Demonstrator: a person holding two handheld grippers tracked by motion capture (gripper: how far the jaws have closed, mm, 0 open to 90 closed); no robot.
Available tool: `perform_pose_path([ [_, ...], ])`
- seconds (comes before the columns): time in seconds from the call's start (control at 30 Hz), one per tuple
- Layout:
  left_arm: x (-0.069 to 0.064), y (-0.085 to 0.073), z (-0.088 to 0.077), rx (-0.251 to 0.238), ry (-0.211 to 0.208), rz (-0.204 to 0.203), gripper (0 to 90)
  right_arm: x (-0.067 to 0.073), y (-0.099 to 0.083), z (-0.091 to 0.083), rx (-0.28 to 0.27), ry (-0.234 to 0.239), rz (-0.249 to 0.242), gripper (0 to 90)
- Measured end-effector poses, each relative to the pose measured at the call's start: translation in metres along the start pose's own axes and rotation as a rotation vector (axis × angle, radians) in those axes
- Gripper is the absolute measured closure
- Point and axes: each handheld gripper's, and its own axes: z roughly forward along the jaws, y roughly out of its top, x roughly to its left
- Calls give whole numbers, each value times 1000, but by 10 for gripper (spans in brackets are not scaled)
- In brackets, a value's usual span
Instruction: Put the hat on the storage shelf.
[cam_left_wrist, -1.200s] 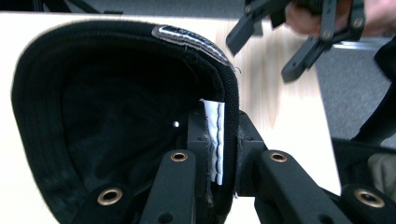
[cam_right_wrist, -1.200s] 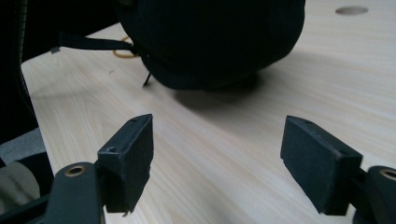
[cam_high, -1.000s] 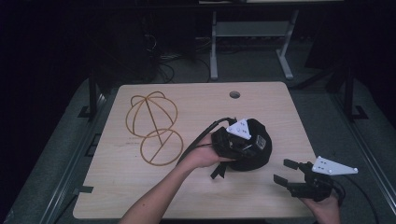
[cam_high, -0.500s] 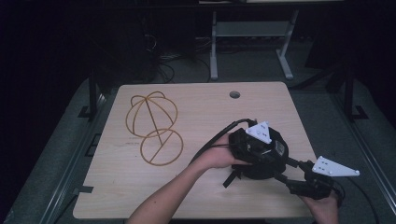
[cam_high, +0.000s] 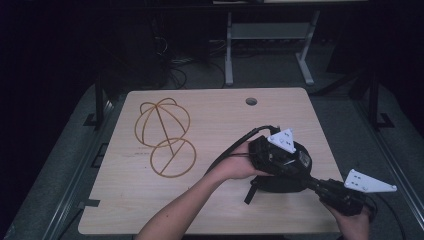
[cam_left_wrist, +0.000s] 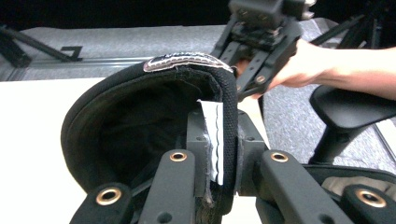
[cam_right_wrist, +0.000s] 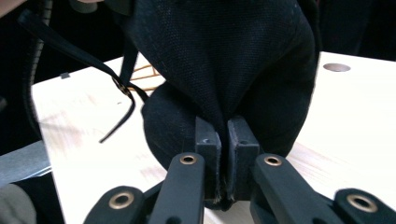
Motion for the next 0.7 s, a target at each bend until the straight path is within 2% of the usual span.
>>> perform_pose_path([
  [0.13, 1, -3, -3, 0, 24, -19, 750, 1, 7, -1, 14, 12, 27, 859],
  [0.17, 2, -5, -7, 20, 56, -20, 726, 1, 10, 0, 20, 12, 35, 859],
  [0.27, 2, -8, -10, 37, 84, -32, 623, 0, 16, -1, 29, 16, 60, 860],
  [0.4, 2, -13, -21, 40, 125, -42, 536, -5, 25, -2, 44, 17, 85, 861],
  [0.53, 1, -20, -32, 48, 153, -48, 483, -12, 34, -3, 71, 20, 104, 861],
  [0.7, -2, -35, -49, 46, 191, -62, 464, -17, 43, 0, 101, 21, 110, 861],
])
